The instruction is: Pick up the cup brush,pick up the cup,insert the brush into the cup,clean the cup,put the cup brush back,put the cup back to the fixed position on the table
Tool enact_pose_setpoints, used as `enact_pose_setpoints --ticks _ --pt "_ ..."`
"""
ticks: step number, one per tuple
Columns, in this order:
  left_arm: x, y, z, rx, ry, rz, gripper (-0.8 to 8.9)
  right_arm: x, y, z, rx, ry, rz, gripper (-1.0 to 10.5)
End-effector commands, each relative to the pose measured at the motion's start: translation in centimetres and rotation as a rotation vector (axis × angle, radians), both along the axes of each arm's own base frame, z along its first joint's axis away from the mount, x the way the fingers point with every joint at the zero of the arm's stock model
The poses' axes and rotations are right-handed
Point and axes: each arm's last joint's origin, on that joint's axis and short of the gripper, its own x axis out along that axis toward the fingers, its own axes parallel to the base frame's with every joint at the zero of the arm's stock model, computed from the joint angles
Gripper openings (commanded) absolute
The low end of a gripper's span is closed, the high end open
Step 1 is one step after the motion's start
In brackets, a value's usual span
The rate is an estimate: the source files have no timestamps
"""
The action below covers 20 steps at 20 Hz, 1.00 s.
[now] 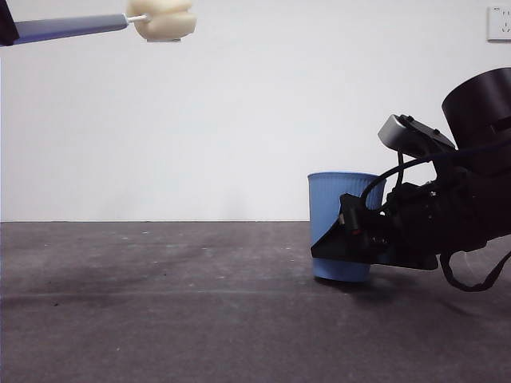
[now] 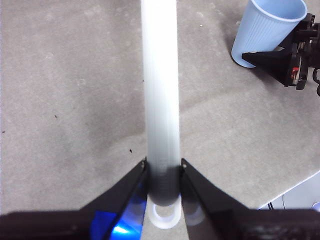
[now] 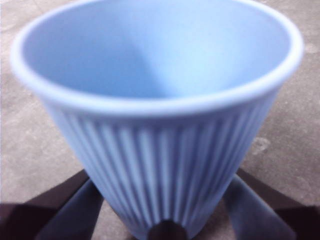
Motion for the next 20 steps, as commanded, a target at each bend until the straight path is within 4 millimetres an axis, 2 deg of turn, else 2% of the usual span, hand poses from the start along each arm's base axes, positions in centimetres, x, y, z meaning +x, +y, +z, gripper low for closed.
enact_pose_setpoints --ticks 1,5,8,16,18,20 --pt "0.0 0.1 0.1 0.014 -0.011 -0.011 -0.08 0.0 0.2 -0.1 0.01 0.006 0.006 -0.2" --pt "-0.4 0.3 -0.4 0.084 0.025 -0.051 -0.08 -0.4 0.4 0.7 0.023 0.067 0.001 -0.2" --pt "-0.6 0.5 -0.6 0.144 0.026 -0.108 -0.08 -1.6 0.4 3.1 -0.043 0.107 0.024 -0.2" --pt "-0.6 0.4 -1.4 0.356 0.051 -0.332 -0.09 -3.3 0.6 13.8 -0.546 0.164 0.081 -0.2" --pt "-0.5 0.3 -1.7 0.393 0.059 -0.375 -0.09 -3.6 0.7 15.1 -0.659 0.173 0.117 -0.2" --pt "-0.3 0.2 -1.9 0.425 0.069 -0.411 -0.09 -4.2 0.8 15.2 -0.782 0.178 0.174 -0.2"
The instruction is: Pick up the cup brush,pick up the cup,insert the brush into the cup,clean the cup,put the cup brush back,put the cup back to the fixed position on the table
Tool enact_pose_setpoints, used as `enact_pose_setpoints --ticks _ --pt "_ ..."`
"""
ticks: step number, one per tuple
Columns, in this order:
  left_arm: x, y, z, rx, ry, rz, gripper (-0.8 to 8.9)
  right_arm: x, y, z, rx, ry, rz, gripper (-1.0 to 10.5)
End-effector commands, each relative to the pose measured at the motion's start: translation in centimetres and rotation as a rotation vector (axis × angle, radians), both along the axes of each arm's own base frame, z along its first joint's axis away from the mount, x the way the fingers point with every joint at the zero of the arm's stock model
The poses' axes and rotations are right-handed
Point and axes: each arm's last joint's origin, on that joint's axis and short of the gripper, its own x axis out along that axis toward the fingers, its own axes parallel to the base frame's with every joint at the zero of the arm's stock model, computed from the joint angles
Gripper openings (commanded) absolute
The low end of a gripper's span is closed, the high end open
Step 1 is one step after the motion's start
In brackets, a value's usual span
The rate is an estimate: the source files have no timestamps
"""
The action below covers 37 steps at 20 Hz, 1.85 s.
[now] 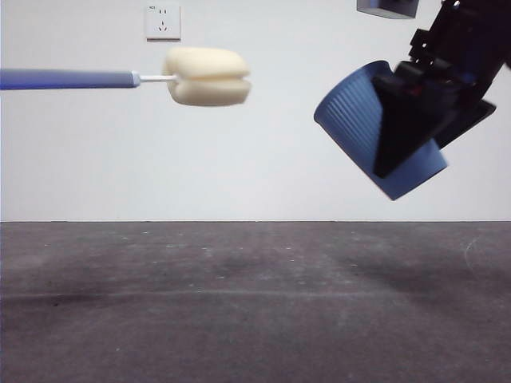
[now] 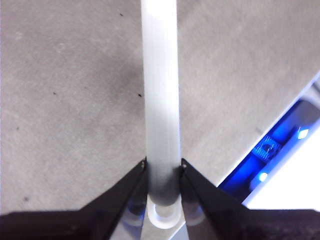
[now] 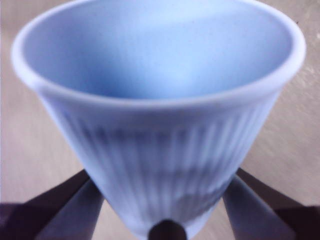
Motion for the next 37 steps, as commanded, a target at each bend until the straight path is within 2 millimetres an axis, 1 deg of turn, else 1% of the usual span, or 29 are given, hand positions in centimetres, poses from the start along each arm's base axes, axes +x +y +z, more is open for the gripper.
enact_pose_setpoints --ticks 1,3,6,8,10,14,19,23,27,30,33,35,37 --pt "0.3 -0.2 -0.2 0.043 0.003 -0.061 -0.09 -0.8 0.0 -0.6 -0.176 0.02 0.112 -0.2" --pt "0.6 -0.5 -0.5 0.067 0.018 -0.091 -0.09 -1.4 -0.2 -0.9 -0.341 0.027 0.147 -0.2" --pt "0.8 -1.5 -1.1 0.116 0.061 -0.168 -0.09 -1.7 0.0 -0.8 -0.517 -0.038 0.162 -0.2" --pt "1.0 -2.2 -1.4 0.128 0.071 -0.205 -0.09 -2.0 0.4 -0.8 -0.565 -0.05 0.232 -0.2" --pt "1.1 -2.8 -1.6 0.129 0.071 -0.225 -0.09 -2.2 0.8 -0.7 -0.627 -0.081 0.265 -0.2" --pt "1.5 -3.6 -2.2 0.149 0.097 -0.249 -0.09 -2.6 1.8 -0.4 -0.683 -0.14 0.328 -0.2" --pt "1.9 -4.9 -2.6 0.14 0.083 -0.287 -0.09 -3.1 2.8 -0.3 -0.741 -0.194 0.392 -0.2" --pt "2.2 -5.9 -3.2 0.131 0.104 -0.317 -0.09 -3.5 3.7 -0.2 -0.747 -0.239 0.434 -0.2" --pt "2.3 -7.2 -3.4 0.073 0.096 -0.345 -0.09 -3.8 5.1 -1.4 -0.825 -0.227 0.523 -0.2" --pt "2.5 -8.2 -4.0 0.067 0.118 -0.341 -0.09 -3.8 6.6 -2.3 -0.826 -0.25 0.558 -0.2" --pt "2.9 -9.0 -4.1 0.012 0.098 -0.327 -0.09 -4.0 8.0 -3.2 -0.825 -0.265 0.599 -0.2" --pt "3.0 -9.2 -3.9 -0.02 0.085 -0.337 -0.09 -4.4 8.5 -3.5 -0.828 -0.267 0.625 -0.2" --pt "2.9 -9.0 -4.1 0.019 0.093 -0.321 -0.09 -4.7 8.8 -3.6 -0.83 -0.274 0.638 -0.2"
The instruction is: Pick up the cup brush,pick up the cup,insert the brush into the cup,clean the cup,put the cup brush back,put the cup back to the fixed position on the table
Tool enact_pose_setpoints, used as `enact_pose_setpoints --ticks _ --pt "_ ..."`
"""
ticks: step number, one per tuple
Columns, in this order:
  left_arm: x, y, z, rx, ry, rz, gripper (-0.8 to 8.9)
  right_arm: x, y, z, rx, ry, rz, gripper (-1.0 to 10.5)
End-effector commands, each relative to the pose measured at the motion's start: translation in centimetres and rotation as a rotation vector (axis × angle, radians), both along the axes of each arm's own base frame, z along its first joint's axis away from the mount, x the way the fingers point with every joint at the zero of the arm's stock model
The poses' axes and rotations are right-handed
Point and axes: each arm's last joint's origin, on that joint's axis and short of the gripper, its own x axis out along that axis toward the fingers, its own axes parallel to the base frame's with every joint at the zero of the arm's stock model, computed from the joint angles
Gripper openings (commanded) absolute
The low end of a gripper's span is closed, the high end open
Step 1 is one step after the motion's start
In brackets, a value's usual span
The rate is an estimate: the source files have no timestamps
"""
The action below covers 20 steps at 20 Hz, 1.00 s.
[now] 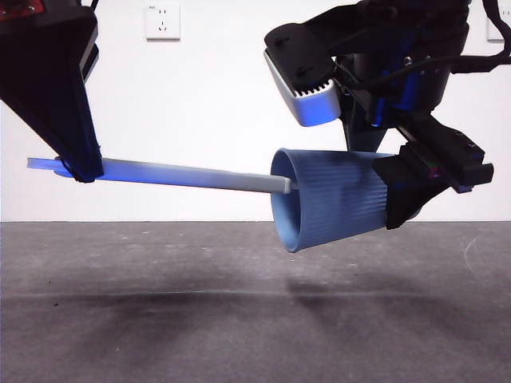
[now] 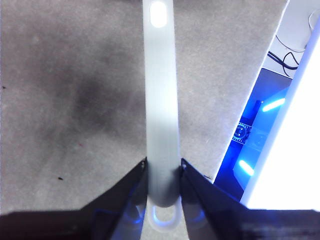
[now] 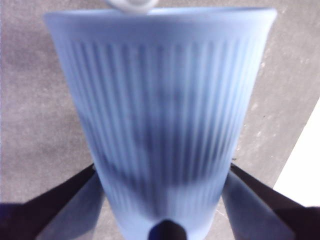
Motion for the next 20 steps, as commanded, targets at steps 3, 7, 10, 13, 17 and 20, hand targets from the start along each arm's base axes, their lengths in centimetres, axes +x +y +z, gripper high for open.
enact_pose_setpoints --ticks 3,7,10,13,17,20 --pt "-0.4 0.6 -0.3 0.106 0.013 0.025 -0.09 -0.4 0.6 0.0 0.008 -0.007 0.022 -0.2" --pt "-1.0 2.1 -0.2 0.189 0.058 0.054 -0.08 -0.3 0.6 0.0 -0.001 -0.018 0.012 -0.2" --pt "-1.8 3.5 0.7 0.19 0.057 0.076 -0.08 -0.4 0.5 0.0 -0.004 -0.019 0.006 -0.2" --pt "-2.8 4.9 1.4 0.214 0.057 0.089 -0.08 -0.4 0.6 0.0 0.001 -0.019 0.003 -0.2" --pt "-3.3 5.4 1.8 0.202 0.049 0.091 -0.09 -0.4 0.6 0.0 0.003 -0.018 0.003 -0.2" --pt "-2.9 4.9 1.9 0.147 0.023 0.083 -0.09 -0.4 0.6 0.0 0.01 -0.015 0.0 -0.2"
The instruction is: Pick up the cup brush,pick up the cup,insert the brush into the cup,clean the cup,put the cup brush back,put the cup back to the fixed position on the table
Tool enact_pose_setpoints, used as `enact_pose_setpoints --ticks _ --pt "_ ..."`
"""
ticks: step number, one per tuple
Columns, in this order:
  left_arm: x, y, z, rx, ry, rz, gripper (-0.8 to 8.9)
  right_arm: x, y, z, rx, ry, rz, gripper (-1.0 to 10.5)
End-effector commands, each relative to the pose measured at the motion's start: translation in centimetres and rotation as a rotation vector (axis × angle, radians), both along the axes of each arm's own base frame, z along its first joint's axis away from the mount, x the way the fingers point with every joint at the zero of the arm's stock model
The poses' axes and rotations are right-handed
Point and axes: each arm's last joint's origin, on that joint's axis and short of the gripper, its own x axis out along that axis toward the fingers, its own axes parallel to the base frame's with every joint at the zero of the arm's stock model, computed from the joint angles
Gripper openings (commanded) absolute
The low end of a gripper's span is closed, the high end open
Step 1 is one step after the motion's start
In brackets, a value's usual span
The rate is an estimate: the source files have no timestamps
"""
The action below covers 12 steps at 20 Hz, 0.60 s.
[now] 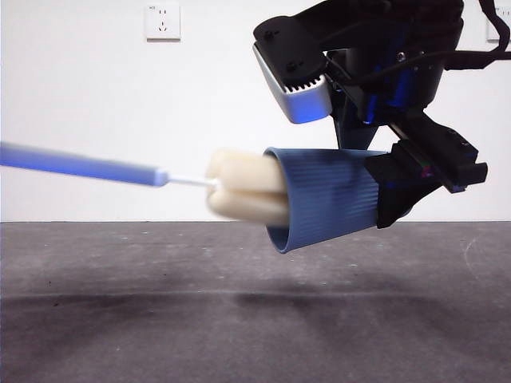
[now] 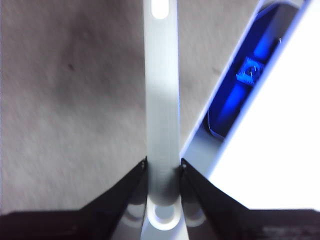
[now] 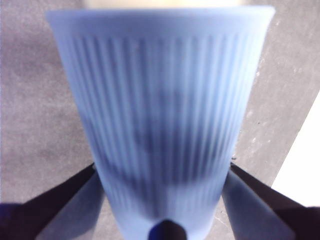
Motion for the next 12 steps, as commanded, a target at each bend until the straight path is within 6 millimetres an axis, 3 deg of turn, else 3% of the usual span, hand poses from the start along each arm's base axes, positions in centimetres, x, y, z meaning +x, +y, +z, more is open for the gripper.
enact_pose_setpoints --ticks 1,12 --pt "0.3 -0.4 0.2 -0.056 -0.016 -0.01 -0.09 0.1 0.2 -0.1 0.015 0.001 -0.009 -0.2" --pt "2.6 -3.1 -0.6 -0.182 -0.048 -0.059 -0.09 0.0 0.4 -0.1 0.022 -0.003 -0.003 -0.2"
